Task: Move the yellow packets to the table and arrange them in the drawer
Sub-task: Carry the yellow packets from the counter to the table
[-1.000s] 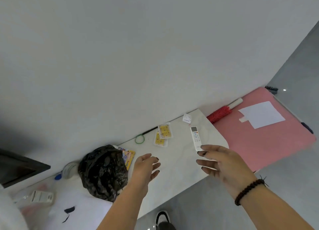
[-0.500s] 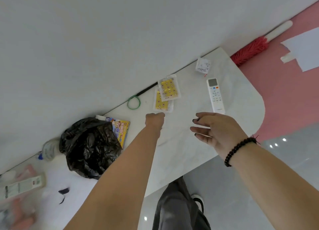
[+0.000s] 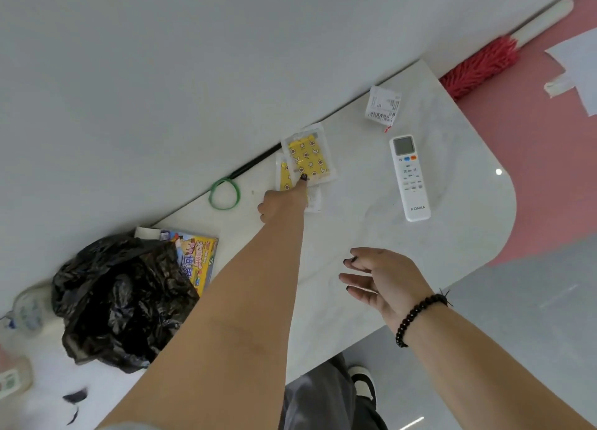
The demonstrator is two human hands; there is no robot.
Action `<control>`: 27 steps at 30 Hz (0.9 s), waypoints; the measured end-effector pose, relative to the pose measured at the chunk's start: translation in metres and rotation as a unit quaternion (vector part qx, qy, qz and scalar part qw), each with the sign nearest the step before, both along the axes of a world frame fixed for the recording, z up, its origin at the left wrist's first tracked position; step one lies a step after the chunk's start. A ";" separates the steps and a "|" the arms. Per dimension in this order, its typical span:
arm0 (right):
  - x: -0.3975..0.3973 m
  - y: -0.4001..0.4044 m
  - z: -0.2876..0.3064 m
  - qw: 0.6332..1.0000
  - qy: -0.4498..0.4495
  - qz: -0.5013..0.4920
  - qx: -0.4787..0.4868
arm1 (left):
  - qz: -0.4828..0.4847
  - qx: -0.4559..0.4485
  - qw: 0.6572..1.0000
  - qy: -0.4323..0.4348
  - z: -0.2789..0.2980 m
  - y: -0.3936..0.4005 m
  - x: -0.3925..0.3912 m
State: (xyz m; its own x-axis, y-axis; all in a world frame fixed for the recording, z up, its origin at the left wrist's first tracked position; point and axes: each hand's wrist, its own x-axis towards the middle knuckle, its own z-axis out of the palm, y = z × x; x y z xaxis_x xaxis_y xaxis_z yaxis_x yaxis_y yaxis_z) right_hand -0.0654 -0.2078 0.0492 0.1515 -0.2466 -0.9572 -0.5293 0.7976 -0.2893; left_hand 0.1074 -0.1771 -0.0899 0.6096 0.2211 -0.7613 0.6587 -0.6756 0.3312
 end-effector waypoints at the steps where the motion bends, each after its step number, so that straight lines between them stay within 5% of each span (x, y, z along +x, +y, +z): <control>1: 0.002 0.000 -0.001 1.000 0.001 0.001 0.001 | 0.000 -0.014 1.000 0.000 -0.004 -0.001 0.002; 8: 0.004 -0.010 0.020 1.000 0.003 0.003 -0.023 | 0.086 -0.169 0.981 -0.040 0.045 0.006 -0.012; 12: 0.003 -0.025 0.058 0.998 -0.007 0.020 -0.053 | 0.186 -0.329 0.926 -0.005 0.133 0.025 -0.031; 16: 0.005 -0.046 0.108 0.992 -0.059 0.032 -0.107 | 0.178 -0.424 0.888 -0.016 0.226 0.039 -0.060; 22: -0.019 -0.057 0.204 0.964 -0.191 0.099 -0.154 | 0.134 -0.502 0.854 -0.018 0.339 0.055 -0.131; 27: -0.086 -0.048 0.264 0.936 -0.269 0.167 -0.155 | 0.113 -0.485 0.863 -0.082 0.402 0.072 -0.212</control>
State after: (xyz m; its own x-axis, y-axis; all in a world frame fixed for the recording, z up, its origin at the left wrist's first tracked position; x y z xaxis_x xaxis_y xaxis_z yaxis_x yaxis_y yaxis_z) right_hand -0.1515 -0.2553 0.3136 0.7093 -0.3533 -0.6100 -0.4447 0.4471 -0.7761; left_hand -0.1041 -0.1047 0.3118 0.7511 -0.3456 -0.5626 0.6281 0.1115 0.7701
